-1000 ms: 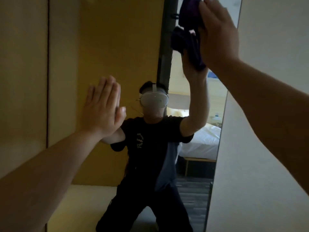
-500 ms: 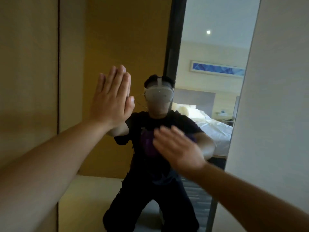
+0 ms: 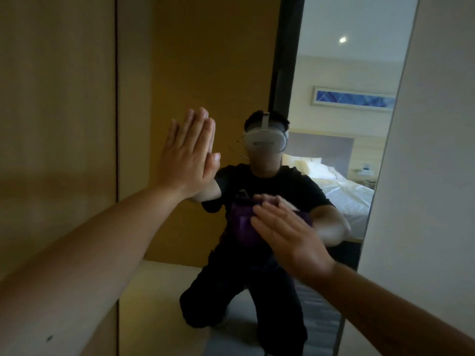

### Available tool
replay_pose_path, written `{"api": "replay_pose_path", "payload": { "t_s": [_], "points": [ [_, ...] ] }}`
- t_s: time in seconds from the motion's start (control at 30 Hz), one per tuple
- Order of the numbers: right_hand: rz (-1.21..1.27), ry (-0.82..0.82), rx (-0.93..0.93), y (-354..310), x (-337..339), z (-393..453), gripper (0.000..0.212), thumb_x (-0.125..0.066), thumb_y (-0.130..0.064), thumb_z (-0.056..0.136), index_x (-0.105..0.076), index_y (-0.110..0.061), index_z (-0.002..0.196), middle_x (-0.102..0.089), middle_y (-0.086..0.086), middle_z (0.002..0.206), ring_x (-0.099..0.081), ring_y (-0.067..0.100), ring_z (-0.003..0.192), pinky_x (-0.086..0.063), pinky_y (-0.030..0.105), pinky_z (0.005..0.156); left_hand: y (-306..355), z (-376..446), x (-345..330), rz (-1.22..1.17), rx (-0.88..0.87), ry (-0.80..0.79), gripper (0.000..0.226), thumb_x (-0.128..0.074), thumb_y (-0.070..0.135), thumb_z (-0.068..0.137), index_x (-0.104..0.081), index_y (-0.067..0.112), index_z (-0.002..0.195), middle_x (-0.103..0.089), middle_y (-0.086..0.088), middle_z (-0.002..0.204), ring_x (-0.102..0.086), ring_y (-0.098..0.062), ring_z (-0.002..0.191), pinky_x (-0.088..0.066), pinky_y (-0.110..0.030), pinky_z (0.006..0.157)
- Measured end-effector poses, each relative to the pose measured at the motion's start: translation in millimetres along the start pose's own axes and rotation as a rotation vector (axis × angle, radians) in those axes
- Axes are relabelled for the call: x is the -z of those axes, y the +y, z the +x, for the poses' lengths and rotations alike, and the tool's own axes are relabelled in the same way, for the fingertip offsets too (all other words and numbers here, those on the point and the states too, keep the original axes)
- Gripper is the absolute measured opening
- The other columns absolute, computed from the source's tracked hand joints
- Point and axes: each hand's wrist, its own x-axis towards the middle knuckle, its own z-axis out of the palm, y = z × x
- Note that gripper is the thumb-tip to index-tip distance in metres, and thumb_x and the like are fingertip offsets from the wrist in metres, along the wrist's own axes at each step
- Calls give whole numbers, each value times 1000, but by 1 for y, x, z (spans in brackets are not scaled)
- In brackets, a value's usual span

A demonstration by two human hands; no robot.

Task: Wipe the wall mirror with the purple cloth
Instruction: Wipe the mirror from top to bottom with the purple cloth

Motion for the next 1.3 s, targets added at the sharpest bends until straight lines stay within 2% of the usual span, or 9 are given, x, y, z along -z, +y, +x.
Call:
{"api": "replay_pose_path", "payload": {
  "t_s": [0.13,0.27,0.33,0.4,0.53,0.67,0.9,1.07,1.3],
  "points": [
    [-169,129,-136,44,45,110,46,-51,-4,94,-50,-6,140,-50,15,144,-44,31,135,-38,45,112,-21,-5,11,-37,-64,8,66,-20,43,102,-19,3,155,-17,-16,163,-11,-29,152,-11,-51,123],
    [-234,340,-230,57,81,220,45,-42,-16,98,-48,-8,141,-48,17,144,-46,33,131,-36,32,108,-58,0,17,-22,56,216,61,-17,41,105,-21,5,154,-36,-33,150,-22,-36,144,-8,-46,118],
    [-228,312,-245,58,69,253,45,-39,-23,99,-48,-9,141,-49,15,141,-46,28,130,-36,32,109,-87,-11,22,13,97,171,72,-6,46,104,-30,-5,148,-35,-34,150,-24,-41,144,-4,-40,118],
    [-305,245,-215,56,42,265,41,-46,-25,98,-49,-13,138,-53,11,137,-50,25,125,-41,35,106,-113,-29,22,46,116,66,76,-2,49,102,-25,-3,152,-23,-24,160,-17,-37,149,-5,-46,122],
    [-443,198,-199,53,15,258,44,-58,-15,96,-46,-17,138,-52,9,141,-50,30,127,-43,47,106,-125,-35,0,59,88,147,67,-13,41,104,-28,-3,152,-27,-24,158,-24,-40,147,-20,-57,119],
    [-458,220,-187,51,9,254,40,-53,-18,100,-48,-14,139,-51,12,144,-48,33,131,-42,51,107,-142,-39,-8,40,44,123,65,-18,39,103,-16,2,156,-13,-19,163,-8,-31,152,-15,-56,121],
    [-422,207,-162,38,-3,241,38,-56,-14,99,-52,-8,136,-54,16,140,-50,34,130,-44,54,104,-140,-36,4,-44,34,100,68,-14,42,103,-14,-1,155,-13,-22,163,-9,-35,152,-11,-55,122],
    [-247,109,-6,-43,-76,133,38,-58,-4,94,-60,-3,132,-53,19,140,-48,37,133,-39,59,107,-135,-36,8,-74,79,90,68,-19,40,102,-11,0,155,-7,-22,164,-5,-34,152,-7,-52,123],
    [-172,-150,142,-119,-133,15,38,-48,-12,98,-56,-11,136,-51,11,145,-45,31,137,-37,53,112,-136,-39,2,-19,69,75,67,-16,40,102,-9,0,156,-8,-21,164,-6,-33,152,-10,-53,122]
  ]
}}
